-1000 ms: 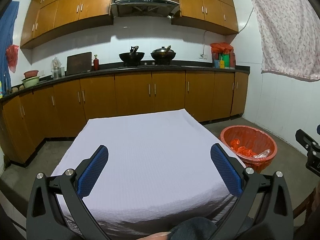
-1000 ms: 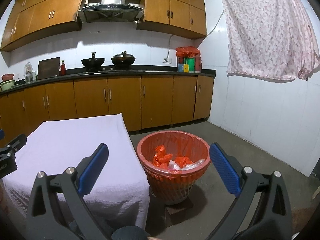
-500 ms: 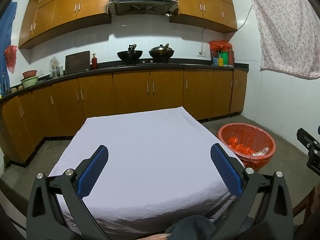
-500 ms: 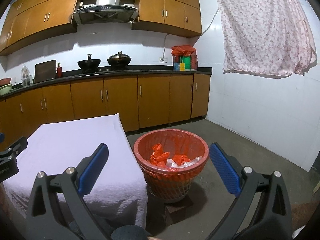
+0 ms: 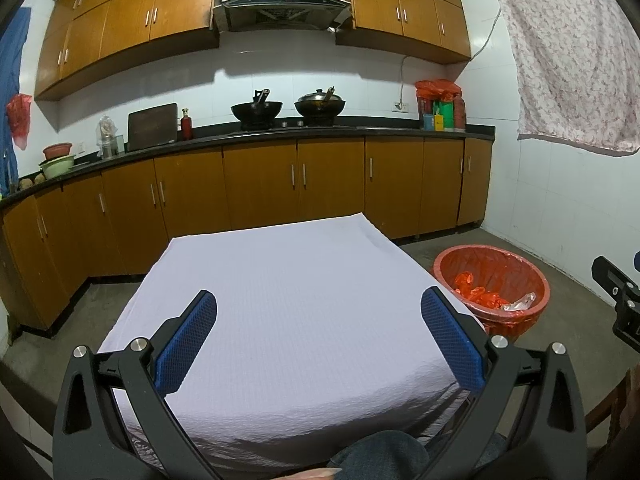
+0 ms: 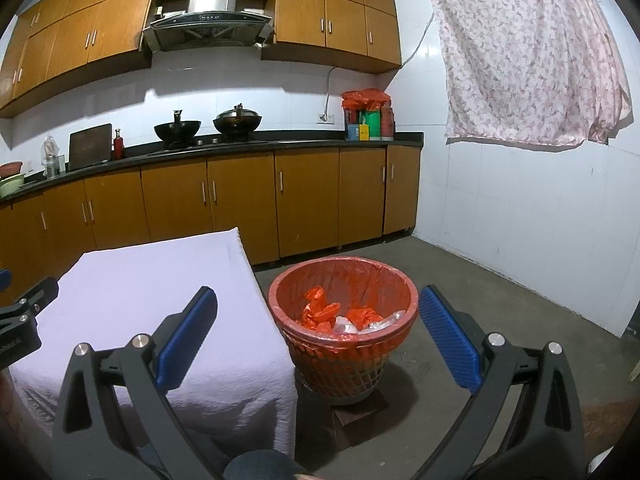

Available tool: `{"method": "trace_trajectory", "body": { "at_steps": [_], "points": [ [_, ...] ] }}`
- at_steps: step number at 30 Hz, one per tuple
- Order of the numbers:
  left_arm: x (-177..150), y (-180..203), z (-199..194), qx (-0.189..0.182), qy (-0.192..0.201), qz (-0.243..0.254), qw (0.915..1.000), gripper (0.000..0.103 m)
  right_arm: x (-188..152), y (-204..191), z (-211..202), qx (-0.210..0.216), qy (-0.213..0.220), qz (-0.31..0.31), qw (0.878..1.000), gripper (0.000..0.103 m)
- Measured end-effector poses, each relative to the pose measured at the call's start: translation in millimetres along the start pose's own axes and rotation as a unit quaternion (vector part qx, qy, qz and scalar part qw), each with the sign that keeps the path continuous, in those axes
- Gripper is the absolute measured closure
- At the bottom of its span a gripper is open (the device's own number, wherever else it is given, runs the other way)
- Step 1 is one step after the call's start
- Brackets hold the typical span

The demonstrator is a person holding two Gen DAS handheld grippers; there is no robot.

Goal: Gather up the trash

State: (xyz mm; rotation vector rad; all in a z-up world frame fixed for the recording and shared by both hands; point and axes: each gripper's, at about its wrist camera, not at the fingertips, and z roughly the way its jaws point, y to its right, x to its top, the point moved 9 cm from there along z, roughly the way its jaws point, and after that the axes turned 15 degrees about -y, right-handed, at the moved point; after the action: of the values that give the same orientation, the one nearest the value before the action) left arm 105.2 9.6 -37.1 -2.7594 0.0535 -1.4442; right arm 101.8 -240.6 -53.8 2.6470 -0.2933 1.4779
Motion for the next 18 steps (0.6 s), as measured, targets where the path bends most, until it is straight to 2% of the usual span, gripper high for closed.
{"method": "trace_trajectory", "body": {
  "at_steps": [18],
  "points": [
    [0.1, 0.7, -0.4, 0.0, 0.0, 0.0, 1.0, 0.002, -2.1, -2.5, 1.7, 0.001, -0.001, 0.0, 1.0, 0.004]
  ]
}}
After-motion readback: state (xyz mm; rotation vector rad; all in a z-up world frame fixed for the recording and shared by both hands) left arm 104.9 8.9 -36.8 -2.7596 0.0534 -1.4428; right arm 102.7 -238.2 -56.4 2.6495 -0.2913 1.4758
